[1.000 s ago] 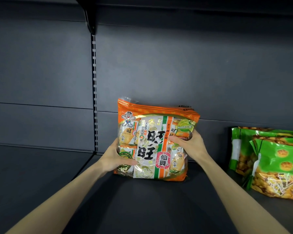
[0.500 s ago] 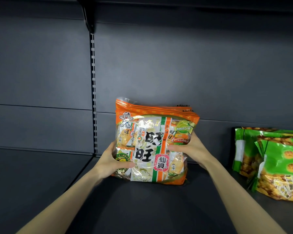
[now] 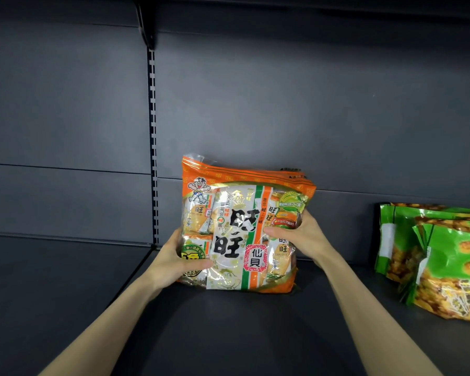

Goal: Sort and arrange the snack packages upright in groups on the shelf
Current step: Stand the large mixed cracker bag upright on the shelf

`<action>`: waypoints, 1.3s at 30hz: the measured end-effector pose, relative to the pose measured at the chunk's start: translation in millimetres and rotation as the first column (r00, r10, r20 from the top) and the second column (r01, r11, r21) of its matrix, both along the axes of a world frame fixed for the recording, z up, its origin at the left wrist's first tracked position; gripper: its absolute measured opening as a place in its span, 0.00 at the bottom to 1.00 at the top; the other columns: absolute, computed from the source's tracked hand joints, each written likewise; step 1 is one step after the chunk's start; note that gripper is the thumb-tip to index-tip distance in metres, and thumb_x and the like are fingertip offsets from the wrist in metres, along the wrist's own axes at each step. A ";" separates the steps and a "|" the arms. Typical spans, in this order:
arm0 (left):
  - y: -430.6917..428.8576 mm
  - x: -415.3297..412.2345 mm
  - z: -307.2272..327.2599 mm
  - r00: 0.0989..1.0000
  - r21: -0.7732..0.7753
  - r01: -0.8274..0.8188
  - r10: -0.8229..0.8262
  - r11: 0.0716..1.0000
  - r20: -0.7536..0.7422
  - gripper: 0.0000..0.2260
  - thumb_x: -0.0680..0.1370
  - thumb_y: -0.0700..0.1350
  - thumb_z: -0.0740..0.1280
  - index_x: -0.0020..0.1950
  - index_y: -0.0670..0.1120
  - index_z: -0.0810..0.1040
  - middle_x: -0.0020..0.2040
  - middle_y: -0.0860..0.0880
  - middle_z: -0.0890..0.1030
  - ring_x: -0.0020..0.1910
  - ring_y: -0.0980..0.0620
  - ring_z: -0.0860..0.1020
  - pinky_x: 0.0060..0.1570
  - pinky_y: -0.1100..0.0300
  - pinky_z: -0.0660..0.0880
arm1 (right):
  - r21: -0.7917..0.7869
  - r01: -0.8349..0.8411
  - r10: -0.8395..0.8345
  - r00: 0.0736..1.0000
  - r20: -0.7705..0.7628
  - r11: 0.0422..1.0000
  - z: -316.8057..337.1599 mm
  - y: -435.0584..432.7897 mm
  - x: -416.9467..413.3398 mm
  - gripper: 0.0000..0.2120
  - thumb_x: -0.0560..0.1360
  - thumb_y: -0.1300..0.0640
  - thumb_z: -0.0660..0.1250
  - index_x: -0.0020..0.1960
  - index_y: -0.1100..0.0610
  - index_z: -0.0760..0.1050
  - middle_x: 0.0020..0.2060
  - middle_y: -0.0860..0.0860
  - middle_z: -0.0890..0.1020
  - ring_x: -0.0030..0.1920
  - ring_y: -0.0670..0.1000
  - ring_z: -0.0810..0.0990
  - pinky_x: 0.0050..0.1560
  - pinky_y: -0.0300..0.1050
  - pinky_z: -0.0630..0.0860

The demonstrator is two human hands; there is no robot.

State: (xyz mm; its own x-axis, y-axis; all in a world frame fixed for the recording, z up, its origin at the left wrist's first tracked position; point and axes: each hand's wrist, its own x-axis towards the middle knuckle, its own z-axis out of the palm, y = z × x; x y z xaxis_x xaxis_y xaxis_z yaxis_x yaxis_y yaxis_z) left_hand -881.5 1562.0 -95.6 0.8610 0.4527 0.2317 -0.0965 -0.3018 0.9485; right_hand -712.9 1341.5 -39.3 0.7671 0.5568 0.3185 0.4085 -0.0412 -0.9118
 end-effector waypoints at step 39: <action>-9.5 3.8 -4.3 0.993 0.015 0.112 -0.111 0.994 -0.049 0.35 0.70 0.45 0.74 0.71 0.55 0.59 0.57 0.58 0.79 0.52 0.64 0.79 0.42 0.73 0.75 | 0.013 -0.006 0.006 1.000 -0.028 1.000 -12.1 -18.4 -5.2 0.30 0.64 0.62 0.78 0.63 0.54 0.70 0.51 0.44 0.82 0.45 0.41 0.83 0.39 0.35 0.79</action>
